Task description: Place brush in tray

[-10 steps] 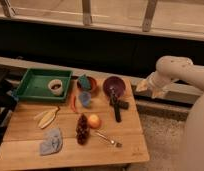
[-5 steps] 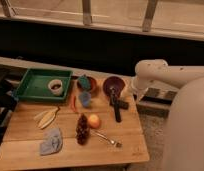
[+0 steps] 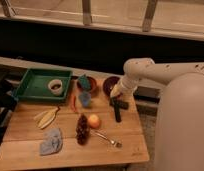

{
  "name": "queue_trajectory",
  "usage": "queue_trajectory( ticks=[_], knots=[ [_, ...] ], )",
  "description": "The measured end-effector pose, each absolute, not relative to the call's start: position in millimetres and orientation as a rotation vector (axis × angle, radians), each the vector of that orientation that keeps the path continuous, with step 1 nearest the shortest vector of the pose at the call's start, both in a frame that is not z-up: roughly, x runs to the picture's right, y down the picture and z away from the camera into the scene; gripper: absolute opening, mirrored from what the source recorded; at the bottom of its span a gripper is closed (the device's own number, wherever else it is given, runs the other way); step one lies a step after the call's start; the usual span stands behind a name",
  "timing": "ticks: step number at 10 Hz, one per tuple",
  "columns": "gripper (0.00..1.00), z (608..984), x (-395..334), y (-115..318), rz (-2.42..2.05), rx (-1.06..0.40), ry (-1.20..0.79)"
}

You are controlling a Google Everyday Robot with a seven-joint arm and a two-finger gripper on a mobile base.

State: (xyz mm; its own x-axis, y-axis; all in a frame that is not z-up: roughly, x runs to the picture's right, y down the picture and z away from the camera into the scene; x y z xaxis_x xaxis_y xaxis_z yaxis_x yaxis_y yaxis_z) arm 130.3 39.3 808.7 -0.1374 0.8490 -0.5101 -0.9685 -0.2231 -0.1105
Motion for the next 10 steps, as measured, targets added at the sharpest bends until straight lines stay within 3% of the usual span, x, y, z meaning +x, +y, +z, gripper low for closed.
queue_trajectory(
  ticks=[10],
  knots=[
    [0.63,853,95,38,1.644,-0.583,0.313]
  ],
)
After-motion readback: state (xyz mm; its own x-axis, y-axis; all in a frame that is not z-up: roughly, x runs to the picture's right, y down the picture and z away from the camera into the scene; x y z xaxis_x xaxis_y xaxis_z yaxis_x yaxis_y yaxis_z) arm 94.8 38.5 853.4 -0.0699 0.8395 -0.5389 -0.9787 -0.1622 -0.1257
